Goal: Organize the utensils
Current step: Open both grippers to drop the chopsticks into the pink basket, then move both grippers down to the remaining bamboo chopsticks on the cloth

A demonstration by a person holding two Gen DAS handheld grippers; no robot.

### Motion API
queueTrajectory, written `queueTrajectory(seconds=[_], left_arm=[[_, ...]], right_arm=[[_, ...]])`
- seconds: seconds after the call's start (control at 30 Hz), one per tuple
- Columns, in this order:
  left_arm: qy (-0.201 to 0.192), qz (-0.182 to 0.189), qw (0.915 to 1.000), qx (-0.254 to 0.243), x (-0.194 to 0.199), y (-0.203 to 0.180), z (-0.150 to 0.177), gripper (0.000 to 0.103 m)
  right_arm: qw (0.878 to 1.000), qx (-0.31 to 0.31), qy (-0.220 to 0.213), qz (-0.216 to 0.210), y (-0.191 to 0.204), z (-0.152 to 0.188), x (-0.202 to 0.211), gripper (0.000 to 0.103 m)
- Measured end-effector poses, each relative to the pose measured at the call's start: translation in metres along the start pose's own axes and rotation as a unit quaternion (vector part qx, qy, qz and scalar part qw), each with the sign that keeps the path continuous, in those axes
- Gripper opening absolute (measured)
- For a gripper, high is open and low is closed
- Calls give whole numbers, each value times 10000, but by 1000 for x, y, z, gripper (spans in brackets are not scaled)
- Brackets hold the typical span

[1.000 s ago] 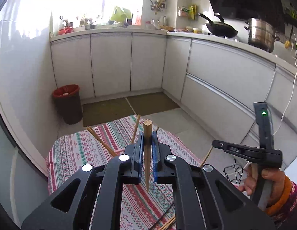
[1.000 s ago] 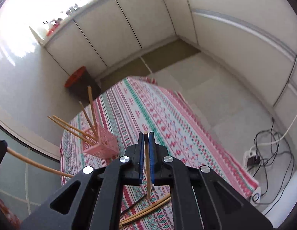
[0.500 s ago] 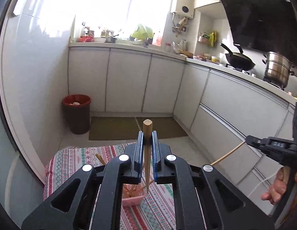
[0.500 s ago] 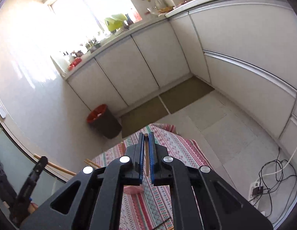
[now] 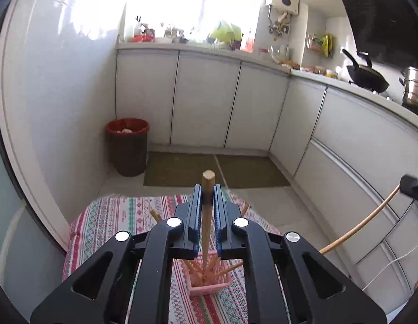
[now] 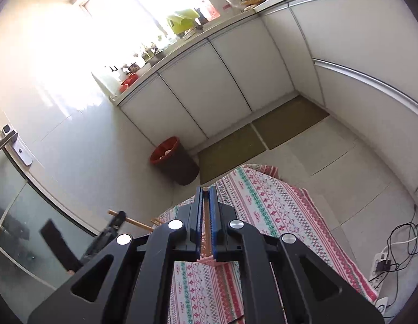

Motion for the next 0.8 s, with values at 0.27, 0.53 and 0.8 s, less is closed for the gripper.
queueTrajectory(seconds=[0.27, 0.53, 0.8], left_arm=[[-455, 30, 9980, 427, 32, 22, -21, 42], [-645, -141, 9958, 627, 50, 44, -31, 46], [-573, -190, 9971, 467, 49, 38, -30, 59]], right_arm=[[9997, 97, -216, -70, 23, 3, -23, 5], [9985, 340, -415, 137, 32, 23, -75, 5], [9987, 325, -392, -38, 27, 36, -95, 63]])
Point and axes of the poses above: each gripper's, at about its wrist camera, not at the fingertips, and x roughly against the way its jaws point, y to its left, z to its underside, the point moved 7 cm from there along -x, roughly the way its jaws point, and after that the axes turned 6 degrees about -y, right-handed, at the moved point
